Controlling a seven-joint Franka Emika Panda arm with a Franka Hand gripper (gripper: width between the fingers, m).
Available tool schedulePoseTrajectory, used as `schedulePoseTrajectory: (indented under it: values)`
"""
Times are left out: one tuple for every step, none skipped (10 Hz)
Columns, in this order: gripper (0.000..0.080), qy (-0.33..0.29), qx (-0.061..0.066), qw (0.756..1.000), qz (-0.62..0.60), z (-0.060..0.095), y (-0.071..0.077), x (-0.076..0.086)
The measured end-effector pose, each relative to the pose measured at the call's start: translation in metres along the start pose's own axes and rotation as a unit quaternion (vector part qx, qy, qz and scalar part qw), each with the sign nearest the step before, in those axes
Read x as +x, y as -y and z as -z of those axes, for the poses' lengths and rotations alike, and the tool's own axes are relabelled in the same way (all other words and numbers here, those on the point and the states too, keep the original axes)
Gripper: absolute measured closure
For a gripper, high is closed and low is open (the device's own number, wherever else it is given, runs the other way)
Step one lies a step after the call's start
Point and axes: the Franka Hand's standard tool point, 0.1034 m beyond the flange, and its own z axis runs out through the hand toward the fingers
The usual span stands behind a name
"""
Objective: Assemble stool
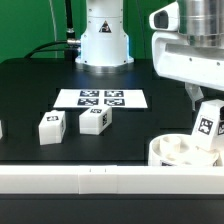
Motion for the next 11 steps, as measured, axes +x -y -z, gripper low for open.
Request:
schedulePoseTrajectory:
  values:
    - [0.0453,0.004,0.002,1.000,-0.025,0.000,0.001,-0.002]
    - [0.0453,0.005,0.003,0.999,-0.047,0.000,0.001,-0.003]
    - [0.0453,0.010,0.006,0.997,-0.081,0.000,0.003,-0.005]
    - [0.0453,0.014,0.008,0.995,-0.101,0.000,0.004,-0.007]
    - [0.0453,0.017,0.009,0.994,-0.110,-0.001,0.004,-0.008]
    - [0.0383,0.020,0.010,0.992,-0.124,-0.001,0.005,-0.010]
    - [0.0383,0.020,0.010,0.993,-0.117,-0.001,0.005,-0.011]
    - [0.0222,0.020,0.010,0.994,-0.110,-0.001,0.005,-0.011]
    - [0.0222,0.020,0.012,0.995,-0.093,0.003,0.006,-0.010]
    - [0.0163,0.019,0.015,0.997,-0.067,0.007,0.007,-0.010]
    - [0.0154,0.019,0.015,0.999,-0.044,0.012,0.008,-0.011]
